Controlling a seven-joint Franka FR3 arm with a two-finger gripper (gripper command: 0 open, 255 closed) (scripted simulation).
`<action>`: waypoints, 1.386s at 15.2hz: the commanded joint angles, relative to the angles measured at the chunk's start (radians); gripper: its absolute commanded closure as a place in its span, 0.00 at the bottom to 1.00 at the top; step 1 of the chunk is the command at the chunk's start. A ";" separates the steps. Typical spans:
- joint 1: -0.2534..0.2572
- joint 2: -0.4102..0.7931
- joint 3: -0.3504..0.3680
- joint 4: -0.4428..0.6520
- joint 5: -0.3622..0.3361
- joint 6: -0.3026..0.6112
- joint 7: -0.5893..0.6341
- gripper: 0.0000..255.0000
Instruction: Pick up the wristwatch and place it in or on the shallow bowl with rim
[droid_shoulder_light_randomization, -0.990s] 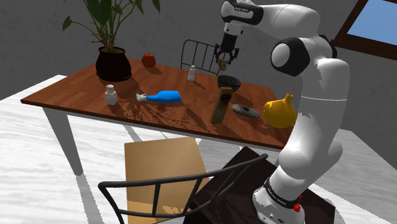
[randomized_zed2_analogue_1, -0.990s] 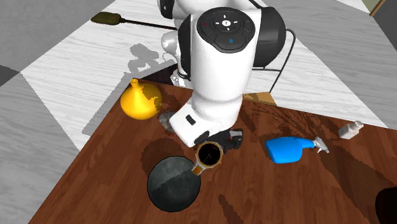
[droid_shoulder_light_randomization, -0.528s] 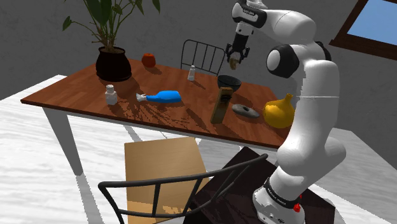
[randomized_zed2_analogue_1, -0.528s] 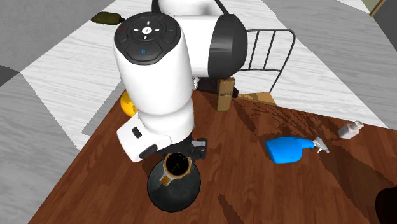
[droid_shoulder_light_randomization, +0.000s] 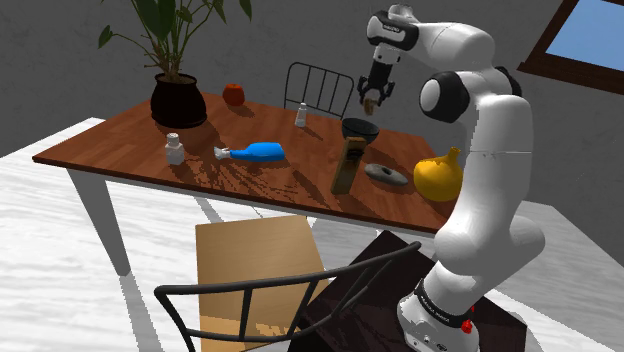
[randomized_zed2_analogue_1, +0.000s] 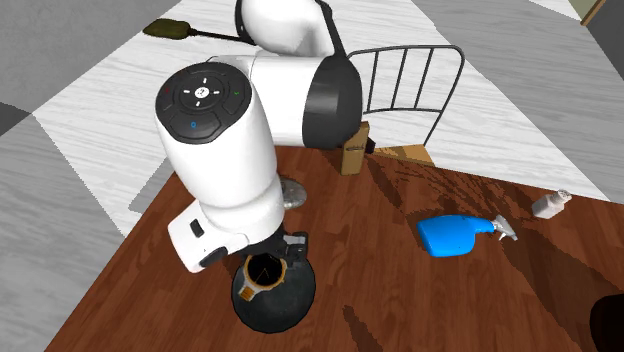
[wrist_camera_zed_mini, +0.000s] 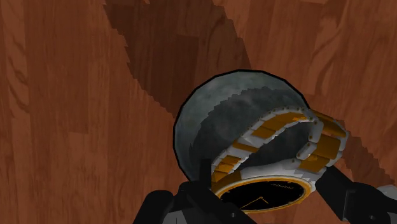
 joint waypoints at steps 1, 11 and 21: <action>0.005 -0.011 0.000 -0.048 -0.002 0.037 0.000 1.00; 0.018 -0.038 0.000 -0.222 -0.006 0.184 -0.004 1.00; 0.018 -0.038 0.000 -0.222 -0.006 0.184 -0.004 0.00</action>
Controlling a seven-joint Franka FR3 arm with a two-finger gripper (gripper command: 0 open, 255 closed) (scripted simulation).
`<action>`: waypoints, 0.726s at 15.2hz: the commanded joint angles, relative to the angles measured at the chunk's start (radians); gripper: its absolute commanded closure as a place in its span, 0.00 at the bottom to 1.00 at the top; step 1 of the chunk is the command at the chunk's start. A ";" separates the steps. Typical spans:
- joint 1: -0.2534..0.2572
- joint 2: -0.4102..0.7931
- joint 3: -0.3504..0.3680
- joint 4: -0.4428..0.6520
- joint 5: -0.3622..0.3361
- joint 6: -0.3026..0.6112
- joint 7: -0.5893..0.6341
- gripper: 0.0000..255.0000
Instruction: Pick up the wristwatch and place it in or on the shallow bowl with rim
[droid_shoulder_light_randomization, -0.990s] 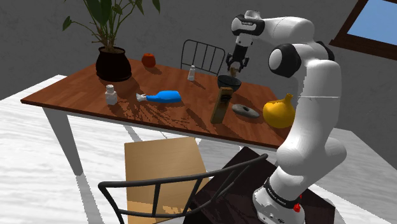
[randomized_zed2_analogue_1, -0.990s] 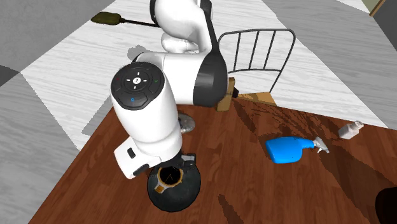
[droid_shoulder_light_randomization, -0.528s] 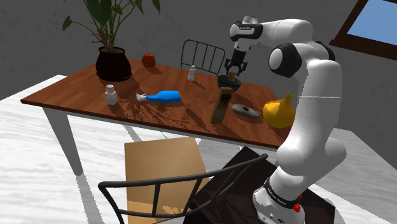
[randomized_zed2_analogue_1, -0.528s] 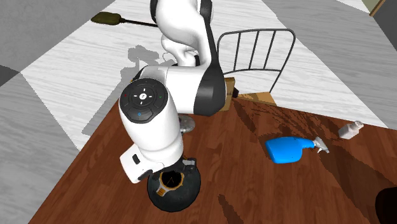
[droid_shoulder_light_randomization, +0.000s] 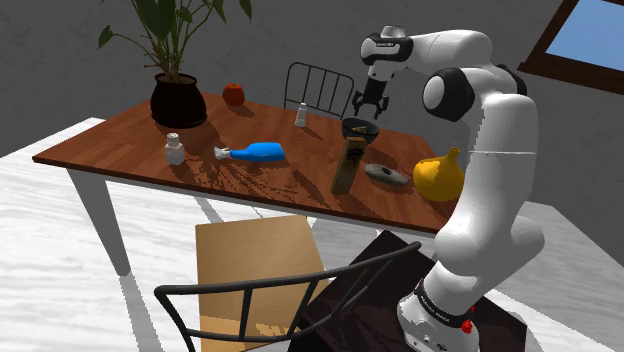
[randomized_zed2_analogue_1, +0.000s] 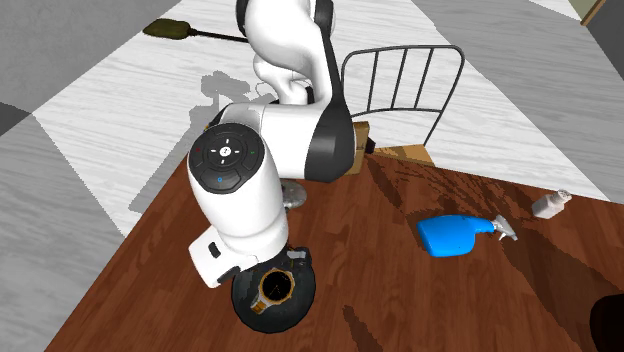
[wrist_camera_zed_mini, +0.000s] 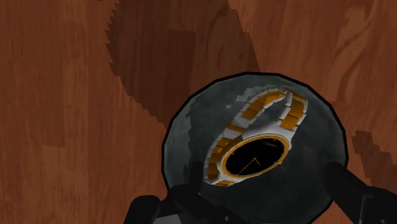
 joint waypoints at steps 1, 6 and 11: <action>0.000 0.000 0.000 0.000 0.000 0.000 0.000 0.00; -0.009 0.017 -0.001 0.128 0.002 -0.111 0.002 0.00; -0.013 0.026 0.000 0.169 0.004 -0.143 0.003 0.00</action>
